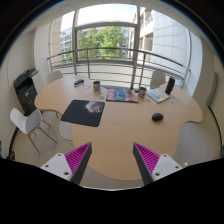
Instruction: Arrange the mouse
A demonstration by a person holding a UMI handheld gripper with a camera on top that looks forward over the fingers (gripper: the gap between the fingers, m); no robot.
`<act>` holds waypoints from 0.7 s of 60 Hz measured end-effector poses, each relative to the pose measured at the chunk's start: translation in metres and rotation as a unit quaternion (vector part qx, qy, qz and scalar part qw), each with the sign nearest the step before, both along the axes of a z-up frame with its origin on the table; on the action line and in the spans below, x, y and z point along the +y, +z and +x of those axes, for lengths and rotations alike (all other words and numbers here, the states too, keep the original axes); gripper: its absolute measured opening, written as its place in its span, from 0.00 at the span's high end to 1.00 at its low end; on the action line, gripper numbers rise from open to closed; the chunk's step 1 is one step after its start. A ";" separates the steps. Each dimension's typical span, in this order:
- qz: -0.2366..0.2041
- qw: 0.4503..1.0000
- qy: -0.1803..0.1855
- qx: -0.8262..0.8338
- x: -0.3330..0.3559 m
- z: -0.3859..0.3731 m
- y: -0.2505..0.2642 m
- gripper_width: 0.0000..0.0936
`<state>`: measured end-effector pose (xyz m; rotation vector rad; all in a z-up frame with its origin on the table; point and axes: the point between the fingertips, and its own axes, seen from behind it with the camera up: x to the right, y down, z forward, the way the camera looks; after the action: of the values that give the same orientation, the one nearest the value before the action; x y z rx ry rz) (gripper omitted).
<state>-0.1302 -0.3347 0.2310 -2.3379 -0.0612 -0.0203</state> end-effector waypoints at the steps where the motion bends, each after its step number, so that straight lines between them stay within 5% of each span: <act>1: -0.002 1.000 -0.002 0.000 -0.001 0.001 -0.001 0.09; 21: -0.029 0.998 -0.057 -0.007 0.034 0.148 -0.113 0.09; 42: 0.055 0.996 -0.073 0.009 0.212 0.287 -0.195 0.10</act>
<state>0.1571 -0.1223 0.0356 -2.2283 0.1174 -0.0726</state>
